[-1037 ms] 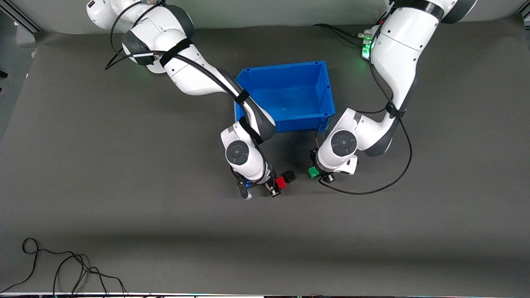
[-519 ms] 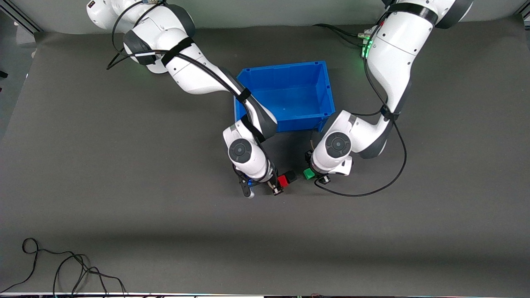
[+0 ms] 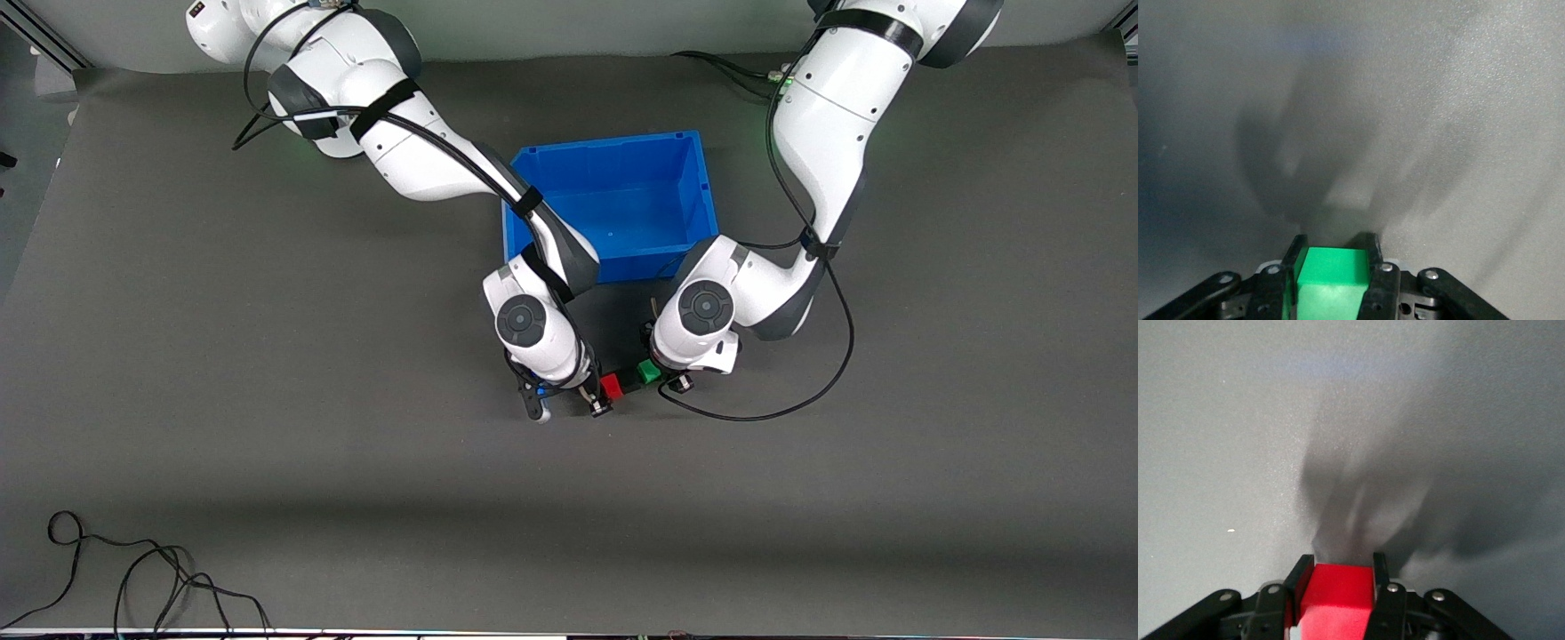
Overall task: Attach green and red cubes to black cube
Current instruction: 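Press the red and green cubes against the black cube from both sides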
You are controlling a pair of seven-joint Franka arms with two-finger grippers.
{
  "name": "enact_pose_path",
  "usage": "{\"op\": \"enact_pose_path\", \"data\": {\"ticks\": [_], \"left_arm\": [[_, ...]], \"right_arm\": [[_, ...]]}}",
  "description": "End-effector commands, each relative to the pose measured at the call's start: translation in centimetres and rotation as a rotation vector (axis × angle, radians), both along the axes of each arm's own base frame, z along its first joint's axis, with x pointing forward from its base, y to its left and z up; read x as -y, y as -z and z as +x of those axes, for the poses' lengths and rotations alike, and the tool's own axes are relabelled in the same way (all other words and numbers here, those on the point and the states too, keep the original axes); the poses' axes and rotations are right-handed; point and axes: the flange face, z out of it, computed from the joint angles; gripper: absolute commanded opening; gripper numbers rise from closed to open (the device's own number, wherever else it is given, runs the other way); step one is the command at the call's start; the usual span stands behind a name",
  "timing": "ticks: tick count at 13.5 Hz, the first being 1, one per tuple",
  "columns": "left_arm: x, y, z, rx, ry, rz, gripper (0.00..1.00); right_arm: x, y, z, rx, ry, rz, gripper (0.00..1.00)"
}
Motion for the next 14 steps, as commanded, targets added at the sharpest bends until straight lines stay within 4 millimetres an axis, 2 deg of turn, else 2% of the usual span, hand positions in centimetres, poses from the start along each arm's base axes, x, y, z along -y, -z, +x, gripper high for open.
{"op": "enact_pose_path", "data": {"ticks": [1, 2, 3, 4, 5, 6, 7, 8, 11, 12, 14], "left_arm": [[0.6, -0.3, 0.5, 0.017, -0.005, 0.001, 0.00], [0.6, -0.5, 0.6, 0.021, -0.003, 0.001, 0.00], [0.6, -0.5, 0.6, 0.023, -0.003, 0.001, 0.09], [0.7, -0.7, 0.8, 0.027, -0.001, -0.002, 0.38], [0.7, -0.9, 0.8, 0.026, 0.006, 0.001, 0.61], [0.7, -1.0, 0.9, 0.026, 0.015, 0.009, 0.76], [0.6, -1.0, 1.0, 0.034, 0.025, 0.018, 1.00], [0.5, -1.1, 1.0, 0.035, 0.026, 0.020, 1.00], [-1.0, -2.7, 2.7, 0.042, 0.024, 0.028, 1.00], [-1.9, -3.5, 3.7, 0.033, 0.045, 0.035, 1.00], [-3.4, -4.3, 4.9, 0.032, 0.056, 0.039, 1.00]], "right_arm": [[-1.4, 1.2, -0.5, 0.006, 0.017, 0.004, 0.12], [-1.4, 1.3, -0.5, 0.004, 0.021, 0.004, 0.12], [-1.4, 1.1, -0.4, 0.005, 0.021, 0.005, 0.12], [-1.4, 1.1, -0.4, 0.005, 0.021, 0.005, 0.13], [-1.4, 1.3, -0.5, 0.003, 0.021, 0.003, 0.14], [-1.4, 1.3, -0.5, 0.003, 0.021, 0.003, 0.37], [-1.3, 1.5, -0.5, 0.003, 0.021, -0.001, 0.81], [-1.3, 1.1, -0.4, 0.010, 0.015, -0.001, 1.00], [-0.7, -0.2, 0.3, -0.007, 0.014, -0.004, 1.00], [-0.5, -1.5, 0.4, -0.017, 0.011, -0.013, 1.00], [0.1, -5.6, 1.4, 0.018, 0.019, 0.003, 1.00]]}}
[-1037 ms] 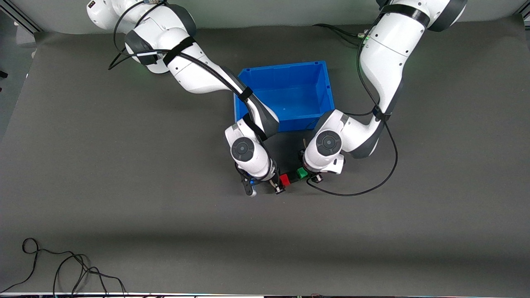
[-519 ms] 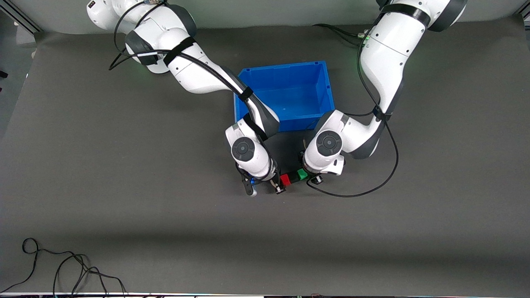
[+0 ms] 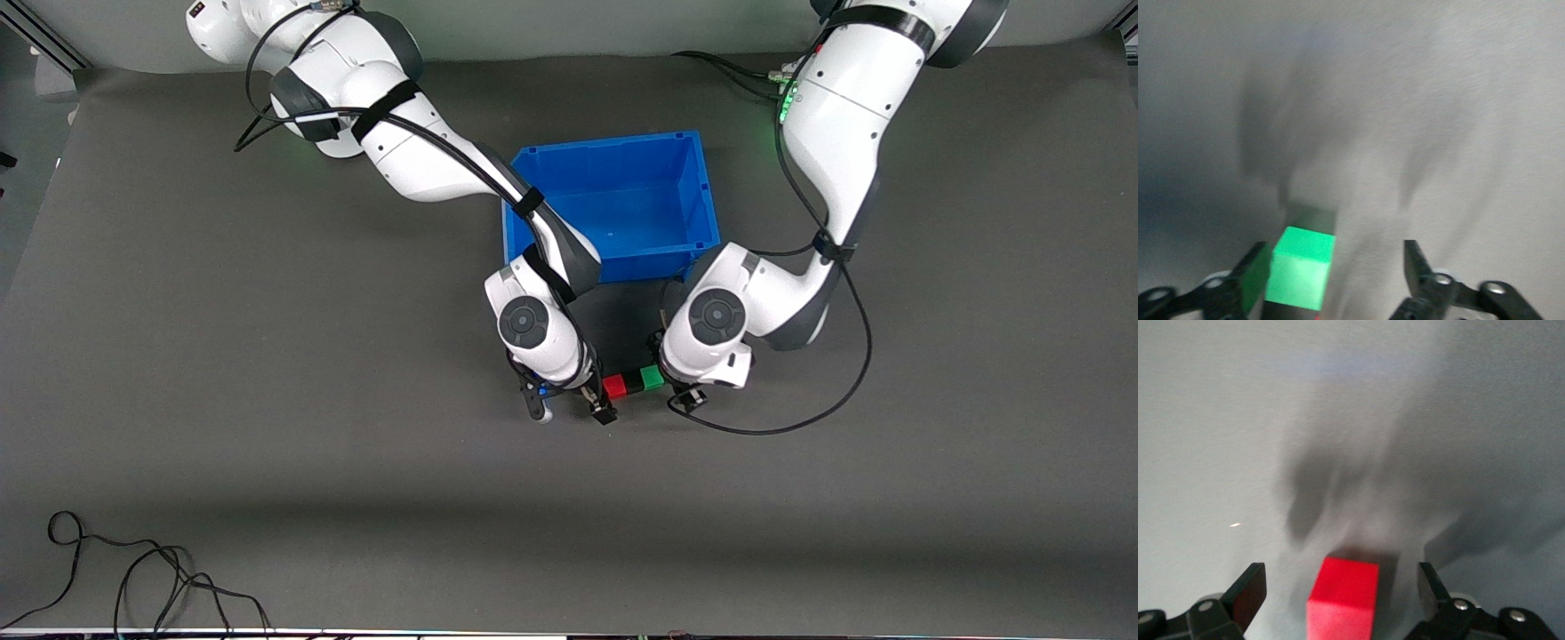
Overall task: Attach green and red cubes to black cube
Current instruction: 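Press the red and green cubes against the black cube from both sides, then open both grippers and lift them away from the joined cubes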
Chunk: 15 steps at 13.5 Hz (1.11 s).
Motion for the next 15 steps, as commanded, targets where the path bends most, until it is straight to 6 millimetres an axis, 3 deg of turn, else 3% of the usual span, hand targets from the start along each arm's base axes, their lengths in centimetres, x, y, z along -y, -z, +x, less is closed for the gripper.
{"op": "enact_pose_path", "data": {"ticks": [1, 2, 4, 7, 9, 10, 13, 15], "left_arm": [[-2.8, -2.2, 2.2, 0.006, 0.046, 0.021, 1.00], [-4.1, -3.3, 3.1, 0.014, 0.098, 0.025, 1.00], [-7.5, -6.0, 5.0, 0.013, 0.164, 0.034, 1.00], [-13.4, -9.9, 6.8, -0.003, 0.346, 0.045, 1.00], [-18.3, -12.7, 7.3, -0.029, 0.474, 0.050, 1.00], [-19.4, -14.0, 7.2, -0.030, 0.542, 0.054, 1.00], [-25.2, -18.0, 7.4, -0.021, 0.693, 0.058, 1.00], [-30.2, -21.8, 6.0, -0.065, 0.830, 0.042, 1.00]], "right_arm": [[1.6, -6.3, 1.6, 0.036, 0.029, -0.009, 1.00], [3.0, -8.0, 2.3, 0.052, 0.039, -0.014, 1.00], [5.8, -9.7, 1.9, -0.001, -0.039, -0.072, 1.00], [13.1, -13.1, 2.8, -0.117, -0.351, -0.174, 1.00], [18.4, -15.7, 3.4, -0.184, -0.488, -0.211, 1.00], [20.7, -17.1, 3.7, -0.178, -0.528, -0.220, 1.00], [29.7, -20.6, 3.6, -0.168, -0.615, -0.215, 1.00], [32.5, -23.6, 2.8, -0.133, -0.672, -0.205, 1.00]]}}
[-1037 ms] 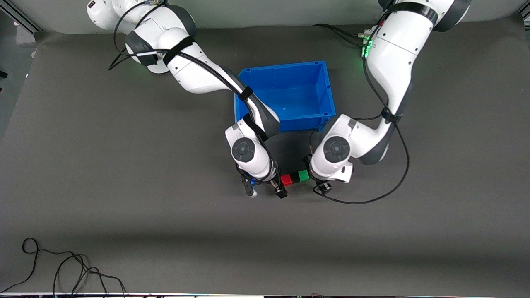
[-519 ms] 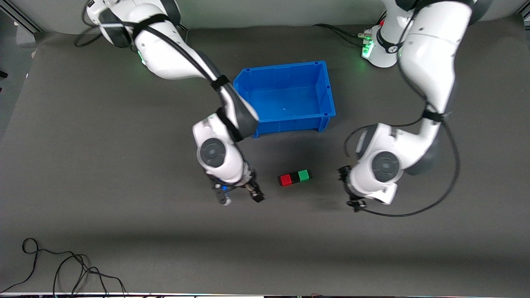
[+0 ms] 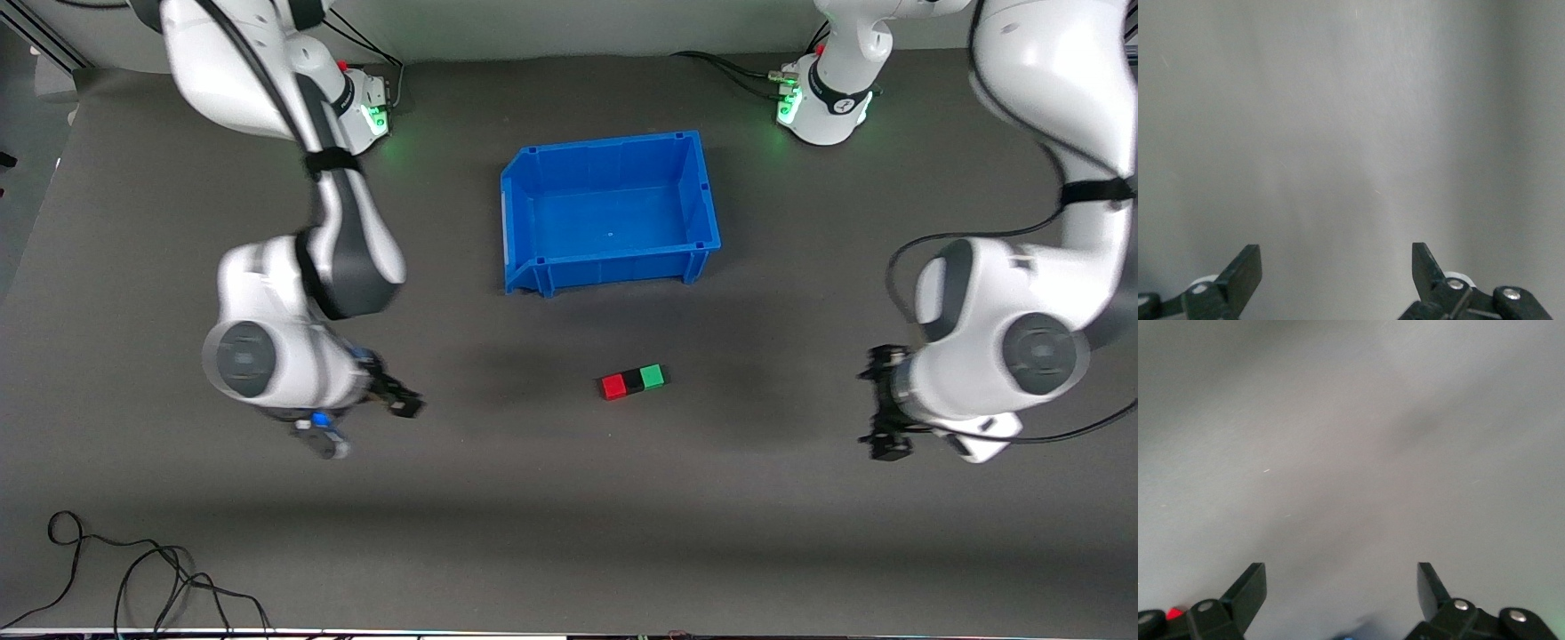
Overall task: Attach green and red cubes to black cube
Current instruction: 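Open both grippers and lift them away from the joined cubes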
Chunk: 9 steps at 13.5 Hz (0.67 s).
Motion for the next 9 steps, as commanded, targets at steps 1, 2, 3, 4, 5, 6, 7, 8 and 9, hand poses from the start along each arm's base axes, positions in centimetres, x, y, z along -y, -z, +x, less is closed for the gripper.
{"op": "enact_pose_path", "data": {"ticks": [1, 2, 3, 4, 5, 6, 7, 8, 9], "left_arm": [[-5.7, -6.1, -2.5, -0.041, 0.190, 0.003, 1.00], [-7.9, -8.4, -3.3, -0.042, 0.255, -0.002, 1.00], [-9.0, -9.9, -4.2, -0.055, 0.333, -0.008, 1.00], [-10.3, -11.4, -5.0, -0.065, 0.382, -0.015, 1.00], [-11.1, -13.0, -5.8, -0.074, 0.429, -0.033, 1.00], [-11.4, -14.5, -6.3, -0.086, 0.478, -0.040, 1.00], [-11.6, -16.0, -6.8, -0.102, 0.523, -0.049, 1.00], [-11.8, -17.7, -7.0, -0.103, 0.562, -0.057, 1.00], [-12.8, -19.2, -7.4, -0.099, 0.590, -0.069, 1.00]], "right_arm": [[2.8, -3.8, -2.5, 0.013, -0.100, 0.000, 1.00], [3.2, -4.6, -2.8, 0.012, -0.114, -0.029, 1.00], [3.5, -5.2, -3.0, 0.012, -0.130, -0.038, 1.00], [4.2, -5.9, -3.4, 0.016, -0.179, -0.019, 1.00], [4.9, -6.4, -3.7, 0.019, -0.219, -0.002, 1.00], [6.0, -7.5, -3.7, 0.036, -0.218, 0.004, 1.00], [6.3, -8.7, -3.9, 0.054, -0.231, 0.014, 1.00], [6.2, -9.7, -4.2, 0.069, -0.253, 0.025, 1.00], [6.2, -10.3, -4.3, 0.079, -0.253, 0.030, 1.00]]}}
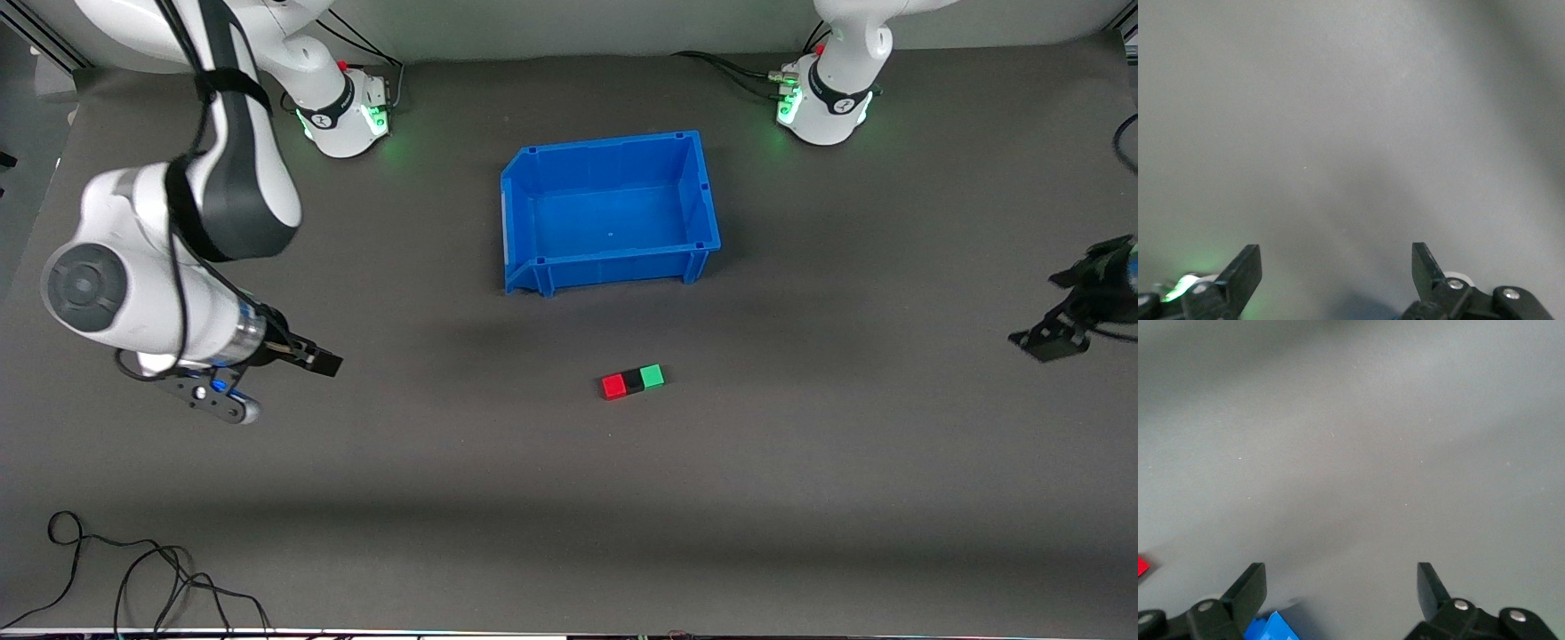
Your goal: Attach green and red cubes to black cube
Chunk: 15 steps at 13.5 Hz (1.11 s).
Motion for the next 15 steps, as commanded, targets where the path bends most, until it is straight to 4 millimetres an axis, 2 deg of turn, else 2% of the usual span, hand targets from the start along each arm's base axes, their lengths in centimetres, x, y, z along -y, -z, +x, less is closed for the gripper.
{"op": "enact_pose_path", "data": {"ticks": [1, 2, 4, 6, 8, 10, 13, 15], "left_arm": [[-1.8, -3.9, -0.8, -0.009, 0.112, -0.050, 1.00], [-2.2, -4.4, -1.0, -0.008, 0.142, -0.069, 1.00], [-1.1, -4.8, -0.9, 0.001, 0.201, -0.077, 1.00], [-0.2, -6.0, -1.4, 0.022, 0.447, -0.130, 1.00], [0.5, -6.8, -1.9, 0.034, 0.710, -0.175, 1.00], [1.5, -7.9, -2.4, 0.050, 0.791, -0.168, 1.00], [2.2, -7.6, -2.5, 0.041, 0.872, -0.179, 1.00], [2.4, -7.5, -2.7, 0.048, 0.891, -0.174, 1.00]], "right_arm": [[0.4, -2.4, -1.5, 0.026, -0.044, 0.022, 1.00], [0.9, -2.7, -1.7, 0.027, -0.045, 0.028, 1.00], [1.7, -3.6, -2.1, 0.048, -0.071, 0.038, 1.00], [2.7, -5.4, -2.9, 0.066, -0.108, -0.027, 1.00], [4.7, -6.0, -3.7, 0.067, -0.160, -0.023, 1.00], [5.8, -7.1, -4.5, 0.079, -0.209, 0.012, 1.00], [8.1, -8.9, -6.8, 0.083, -0.189, 0.031, 1.00], [8.2, -10.3, -8.1, 0.086, -0.207, 0.034, 1.00]]}}
